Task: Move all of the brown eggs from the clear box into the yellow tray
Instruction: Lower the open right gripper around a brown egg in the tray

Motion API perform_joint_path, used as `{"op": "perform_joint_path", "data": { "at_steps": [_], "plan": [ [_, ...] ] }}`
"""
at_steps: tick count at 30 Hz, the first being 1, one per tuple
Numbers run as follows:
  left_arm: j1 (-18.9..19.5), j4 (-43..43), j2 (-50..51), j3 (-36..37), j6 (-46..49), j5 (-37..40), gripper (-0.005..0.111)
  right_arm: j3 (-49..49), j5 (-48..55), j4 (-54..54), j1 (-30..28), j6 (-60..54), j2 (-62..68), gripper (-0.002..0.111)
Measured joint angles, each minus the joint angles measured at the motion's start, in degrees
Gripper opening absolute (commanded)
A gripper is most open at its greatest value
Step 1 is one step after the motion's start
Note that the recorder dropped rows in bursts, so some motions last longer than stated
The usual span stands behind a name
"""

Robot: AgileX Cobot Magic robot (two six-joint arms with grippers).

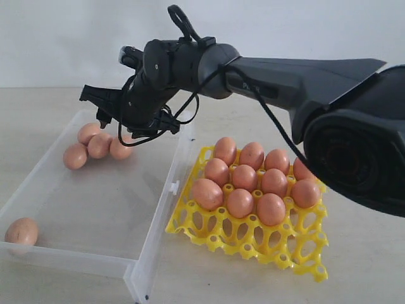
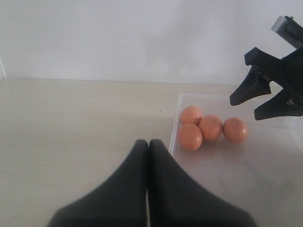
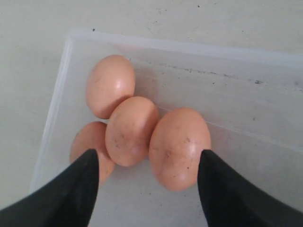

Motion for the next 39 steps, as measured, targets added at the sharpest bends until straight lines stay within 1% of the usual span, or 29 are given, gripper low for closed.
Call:
{"op": "perform_joint_path", "data": {
  "at_steps": [6,13,18,28,39],
  "plan": [
    [0.0,0.0,0.0,0.0,0.0,0.0,-0.004,-3.9,3.0,-1.3,-0.1,0.0,2.7,0.058],
    [0.0,0.0,0.0,0.0,0.0,0.0,-0.004,-4.1,4.3,-2.5,-0.1,0.3,3.7,0.058],
    [0.0,0.0,0.0,0.0,0.0,0.0,-0.004,-4.2,4.1,-4.5,-0.2,1.6,3.8,0.058],
    [0.0,0.0,0.0,0.0,0.0,0.0,-0.004,-4.2,3.2,-4.6,-0.2,1.6,4.0,0.058],
    [0.0,0.0,0.0,0.0,0.0,0.0,-0.004,-4.3,1.9,-2.4,-0.2,1.5,5.8,0.058]
  ]
}}
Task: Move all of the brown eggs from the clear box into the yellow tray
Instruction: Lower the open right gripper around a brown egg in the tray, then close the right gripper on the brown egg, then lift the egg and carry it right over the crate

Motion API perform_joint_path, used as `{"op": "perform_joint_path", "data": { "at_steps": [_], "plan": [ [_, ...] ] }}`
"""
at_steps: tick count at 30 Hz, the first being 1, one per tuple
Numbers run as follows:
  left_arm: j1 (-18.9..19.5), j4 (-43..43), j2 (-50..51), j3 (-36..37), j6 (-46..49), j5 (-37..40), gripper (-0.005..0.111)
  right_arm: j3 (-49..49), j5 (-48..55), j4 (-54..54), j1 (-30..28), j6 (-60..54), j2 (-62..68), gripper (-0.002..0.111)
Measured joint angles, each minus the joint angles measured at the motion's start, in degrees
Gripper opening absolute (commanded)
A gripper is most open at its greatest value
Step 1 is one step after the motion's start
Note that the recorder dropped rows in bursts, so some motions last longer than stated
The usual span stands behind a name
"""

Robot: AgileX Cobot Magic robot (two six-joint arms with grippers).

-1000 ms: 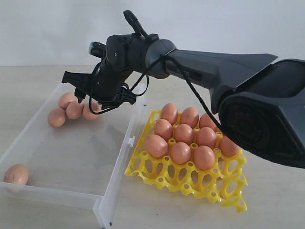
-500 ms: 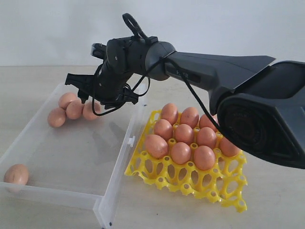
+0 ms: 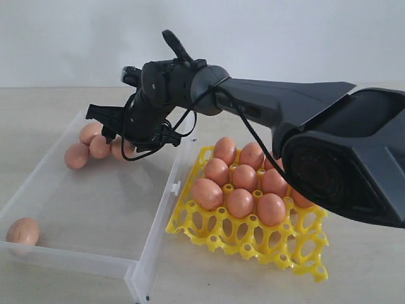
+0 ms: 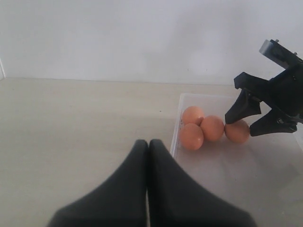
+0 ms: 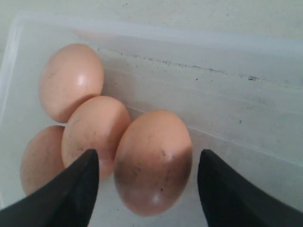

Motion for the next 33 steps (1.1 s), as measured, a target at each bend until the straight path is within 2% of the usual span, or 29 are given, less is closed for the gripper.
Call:
{"op": "perform_joint_path", "data": {
  "at_steps": [2,4,7,8,9,16,20,23,28,33],
  "plan": [
    [0.0,0.0,0.0,0.0,0.0,0.0,-0.004,0.0,-0.1,0.2,0.0,-0.7,0.4,0.057],
    [0.0,0.0,0.0,0.0,0.0,0.0,-0.004,0.0,-0.1,0.2,0.0,-1.0,0.4,0.046],
    [0.0,0.0,0.0,0.0,0.0,0.0,-0.004,0.0,-0.1,0.2,0.0,-1.7,0.4,0.011],
    [0.0,0.0,0.0,0.0,0.0,0.0,-0.004,0.0,-0.2,0.2,0.0,-2.6,0.4,0.003],
    [0.0,0.0,0.0,0.0,0.0,0.0,-0.004,0.0,-0.2,0.2,0.0,-2.9,0.4,0.000],
    [0.0,0.0,0.0,0.0,0.0,0.0,-0.004,-0.4,0.3,-4.6,0.0,-13.6,-1.4,0.000],
    [0.0,0.0,0.0,0.0,0.0,0.0,-0.004,-0.4,1.2,-8.4,0.0,-21.6,-5.7,0.000],
    [0.0,0.0,0.0,0.0,0.0,0.0,-0.004,1.2,-0.6,-9.7,0.0,-23.4,-9.2,0.000],
    [0.0,0.0,0.0,0.0,0.0,0.0,-0.004,11.2,-7.0,-10.7,0.0,-23.8,-17.0,0.000],
    [0.0,0.0,0.0,0.0,0.0,0.0,-0.004,31.7,-18.1,-11.3,0.0,-24.9,-29.1,0.000]
  ]
}}
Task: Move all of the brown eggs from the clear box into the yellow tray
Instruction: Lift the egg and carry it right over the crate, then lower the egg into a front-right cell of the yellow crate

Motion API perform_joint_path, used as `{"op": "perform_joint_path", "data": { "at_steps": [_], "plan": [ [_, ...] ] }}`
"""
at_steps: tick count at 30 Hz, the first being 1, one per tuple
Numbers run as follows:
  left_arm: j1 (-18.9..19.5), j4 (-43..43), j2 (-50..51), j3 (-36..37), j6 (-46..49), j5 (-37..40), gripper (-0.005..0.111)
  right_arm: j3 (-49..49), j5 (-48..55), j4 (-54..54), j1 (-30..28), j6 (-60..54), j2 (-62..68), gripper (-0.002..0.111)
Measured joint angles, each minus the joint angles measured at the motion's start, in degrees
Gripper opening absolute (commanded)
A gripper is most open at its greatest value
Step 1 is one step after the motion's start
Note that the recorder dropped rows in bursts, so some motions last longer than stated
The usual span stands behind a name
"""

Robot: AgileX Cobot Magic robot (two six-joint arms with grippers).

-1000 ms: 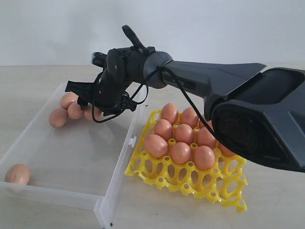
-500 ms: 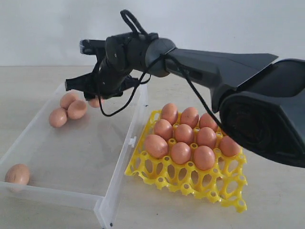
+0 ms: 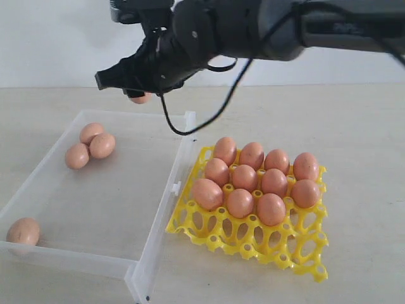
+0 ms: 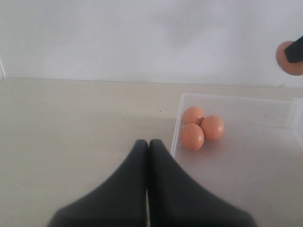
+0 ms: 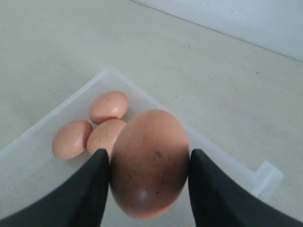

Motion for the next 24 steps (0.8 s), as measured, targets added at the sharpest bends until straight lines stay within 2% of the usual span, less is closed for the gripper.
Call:
{"op": "perform_joint_path", "data": {
  "at_steps": [5,13,18,24],
  "plan": [
    [0.0,0.0,0.0,0.0,0.0,0.0,-0.004,23.1,-16.0,0.5,-0.7,-1.7,-13.7,0.000],
    [0.0,0.0,0.0,0.0,0.0,0.0,-0.004,52.1,-28.1,6.9,-5.0,-8.1,-30.1,0.000],
    [0.0,0.0,0.0,0.0,0.0,0.0,-0.004,63.2,-31.0,10.4,-6.9,-11.0,-38.1,0.000],
    [0.0,0.0,0.0,0.0,0.0,0.0,-0.004,70.5,-31.9,12.0,-7.4,-13.8,-43.2,0.000]
  ]
}}
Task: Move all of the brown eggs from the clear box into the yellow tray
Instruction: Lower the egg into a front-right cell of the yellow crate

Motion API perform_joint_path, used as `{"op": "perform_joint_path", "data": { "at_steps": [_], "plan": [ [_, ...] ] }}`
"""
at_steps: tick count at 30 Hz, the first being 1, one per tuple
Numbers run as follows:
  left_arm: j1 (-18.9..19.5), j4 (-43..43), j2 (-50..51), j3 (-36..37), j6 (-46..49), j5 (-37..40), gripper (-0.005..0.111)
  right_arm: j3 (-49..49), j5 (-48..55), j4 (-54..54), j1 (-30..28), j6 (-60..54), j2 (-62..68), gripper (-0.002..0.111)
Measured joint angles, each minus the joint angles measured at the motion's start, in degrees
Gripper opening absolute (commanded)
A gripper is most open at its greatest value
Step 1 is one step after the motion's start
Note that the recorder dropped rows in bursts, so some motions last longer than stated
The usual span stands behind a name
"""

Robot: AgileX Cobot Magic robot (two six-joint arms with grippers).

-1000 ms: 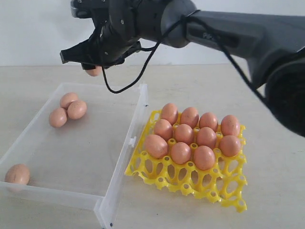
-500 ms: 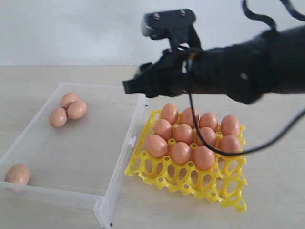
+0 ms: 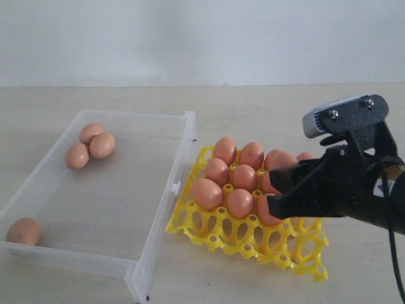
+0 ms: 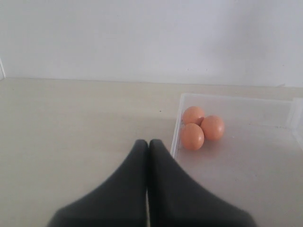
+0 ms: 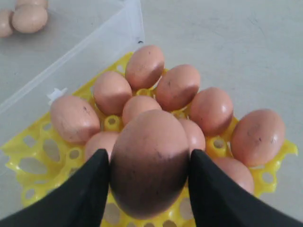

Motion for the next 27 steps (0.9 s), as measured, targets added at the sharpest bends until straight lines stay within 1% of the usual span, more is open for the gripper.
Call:
{"op": "perform_joint_path", "data": {
  "at_steps": [8,16,27],
  "plan": [
    [0.0,0.0,0.0,0.0,0.0,0.0,-0.004,7.3,-4.4,5.1,0.0,-0.2,-0.4,0.000],
    [0.0,0.0,0.0,0.0,0.0,0.0,-0.004,8.0,-5.6,5.6,0.0,-0.2,-0.4,0.000],
    [0.0,0.0,0.0,0.0,0.0,0.0,-0.004,8.0,-3.4,5.9,0.0,0.3,-0.4,0.000]
  ]
}}
